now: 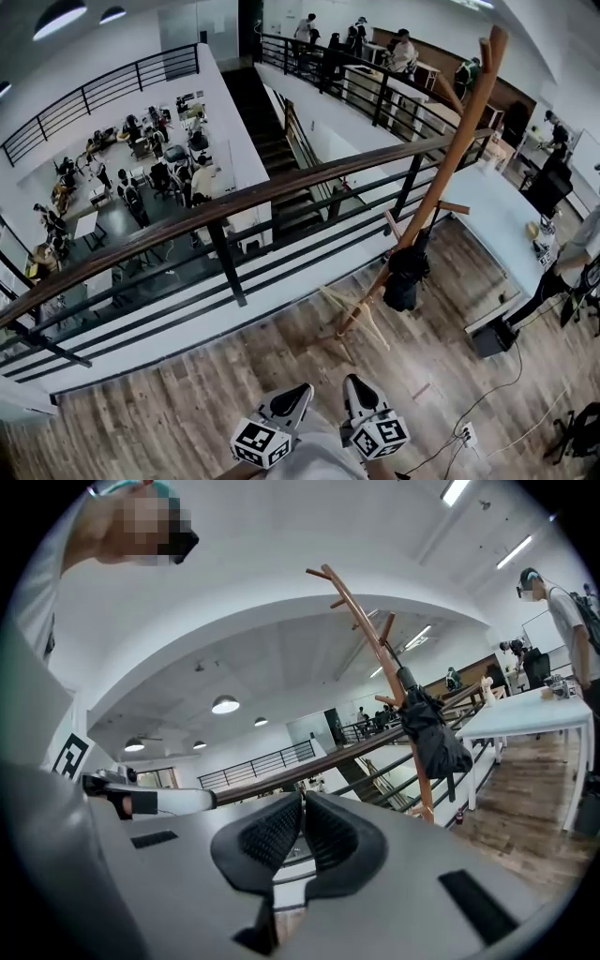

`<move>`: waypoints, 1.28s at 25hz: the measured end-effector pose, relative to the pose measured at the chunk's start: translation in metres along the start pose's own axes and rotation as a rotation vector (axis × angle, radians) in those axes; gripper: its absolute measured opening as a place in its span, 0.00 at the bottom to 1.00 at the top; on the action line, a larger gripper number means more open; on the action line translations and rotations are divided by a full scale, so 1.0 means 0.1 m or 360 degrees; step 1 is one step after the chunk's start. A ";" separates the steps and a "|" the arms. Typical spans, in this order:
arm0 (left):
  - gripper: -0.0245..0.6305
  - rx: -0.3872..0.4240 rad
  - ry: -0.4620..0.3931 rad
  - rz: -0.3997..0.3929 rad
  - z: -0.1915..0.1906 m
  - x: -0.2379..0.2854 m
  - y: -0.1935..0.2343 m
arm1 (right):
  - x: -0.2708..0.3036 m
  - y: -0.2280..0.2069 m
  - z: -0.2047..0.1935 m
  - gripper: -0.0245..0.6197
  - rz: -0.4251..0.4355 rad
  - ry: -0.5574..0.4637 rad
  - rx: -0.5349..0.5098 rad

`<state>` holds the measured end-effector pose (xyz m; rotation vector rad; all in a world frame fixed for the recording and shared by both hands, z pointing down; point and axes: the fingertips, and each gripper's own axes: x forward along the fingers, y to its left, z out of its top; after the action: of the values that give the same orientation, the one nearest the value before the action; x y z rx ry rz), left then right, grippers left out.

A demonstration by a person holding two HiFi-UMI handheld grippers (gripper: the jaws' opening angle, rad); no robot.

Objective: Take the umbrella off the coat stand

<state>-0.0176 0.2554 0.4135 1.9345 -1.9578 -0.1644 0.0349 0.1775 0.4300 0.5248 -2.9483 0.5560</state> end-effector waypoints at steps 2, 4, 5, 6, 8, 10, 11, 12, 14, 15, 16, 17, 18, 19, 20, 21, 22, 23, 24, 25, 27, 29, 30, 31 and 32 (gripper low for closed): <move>0.07 0.0016 0.0010 -0.0029 0.17 0.27 0.11 | 0.17 -0.13 0.19 0.10 0.0019 -0.0072 -0.0032; 0.07 0.0036 0.0009 -0.0070 0.35 0.51 0.18 | 0.30 -0.26 0.34 0.10 0.0006 -0.0109 -0.0079; 0.07 0.0047 0.0005 -0.0092 0.45 0.63 0.20 | 0.37 -0.34 0.42 0.10 -0.0013 -0.0116 -0.0104; 0.07 0.0056 0.0001 -0.0113 0.55 0.76 0.23 | 0.44 -0.41 0.51 0.10 -0.0032 -0.0122 -0.0125; 0.07 0.0071 0.0006 -0.0155 0.72 1.00 0.27 | 0.56 -0.56 0.66 0.10 -0.0069 -0.0136 -0.0142; 0.07 0.0089 0.0020 -0.0201 0.82 1.22 0.30 | 0.65 -0.72 0.78 0.10 -0.0115 -0.0157 -0.0135; 0.07 0.0101 0.0026 -0.0225 0.85 1.33 0.32 | 0.69 -0.80 0.83 0.10 -0.0142 -0.0172 -0.0133; 0.07 0.0113 0.0031 -0.0248 0.88 1.42 0.34 | 0.72 -0.87 0.87 0.10 -0.0167 -0.0190 -0.0132; 0.07 0.0123 0.0038 -0.0286 0.92 1.56 0.37 | 0.77 -0.98 0.94 0.10 -0.0214 -0.0216 -0.0131; 0.07 0.0122 0.0041 -0.0303 0.94 1.63 0.38 | 0.79 -1.04 0.97 0.10 -0.0235 -0.0226 -0.0130; 0.07 0.0121 0.0043 -0.0320 0.96 1.71 0.38 | 0.82 -1.10 1.01 0.10 -0.0253 -0.0237 -0.0129; 0.07 0.0123 0.0045 -0.0339 1.00 1.81 0.38 | 0.84 -1.16 1.05 0.10 -0.0270 -0.0248 -0.0122; 0.07 0.0125 0.0052 -0.0359 1.03 1.90 0.38 | 0.86 -1.22 1.07 0.10 -0.0287 -0.0257 -0.0104; 0.07 0.0130 0.0061 -0.0380 1.05 1.96 0.36 | 0.86 -1.26 1.09 0.10 -0.0306 -0.0265 -0.0080; 0.07 0.0140 0.0070 -0.0401 1.08 2.01 0.33 | 0.83 -1.29 1.10 0.10 -0.0329 -0.0276 -0.0061; 0.07 0.0159 0.0074 -0.0424 1.11 2.05 0.29 | 0.78 -1.31 1.13 0.10 -0.0353 -0.0295 -0.0052; 0.07 0.0183 0.0073 -0.0446 1.16 2.09 0.24 | 0.75 -1.35 1.17 0.10 -0.0375 -0.0319 -0.0054; 0.07 0.0208 0.0070 -0.0465 1.22 2.14 0.19 | 0.71 -1.38 1.23 0.10 -0.0396 -0.0345 -0.0062; 0.07 0.0228 0.0068 -0.0484 1.26 2.18 0.15 | 0.68 -1.42 1.29 0.10 -0.0414 -0.0369 -0.0073; 0.07 0.0245 0.0070 -0.0504 1.30 2.22 0.10 | 0.65 -1.45 1.36 0.10 -0.0432 -0.0390 -0.0083; 0.07 0.0269 0.0082 -0.0553 1.34 2.27 0.03 | 0.61 -1.48 1.45 0.10 -0.0464 -0.0426 -0.0097; 0.07 0.0278 0.0099 -0.0601 1.34 2.30 0.00 | 0.61 -1.48 1.50 0.10 -0.0489 -0.0451 -0.0109; 0.07 0.0279 0.0110 -0.0621 1.32 2.31 0.00 | 0.62 -1.48 1.51 0.10 -0.0504 -0.0458 -0.0115; 0.07 0.0279 0.0122 -0.0640 1.30 2.34 0.00 | 0.62 -1.48 1.53 0.10 -0.0522 -0.0464 -0.0120; 0.07 0.0278 0.0137 -0.0660 1.28 2.37 -0.01 | 0.62 -1.50 1.55 0.10 -0.0543 -0.0470 -0.0126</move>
<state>-0.0560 -0.0006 0.3389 2.4015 -1.5394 -0.0191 0.0250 -0.0299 0.3463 1.1611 -3.0224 0.3473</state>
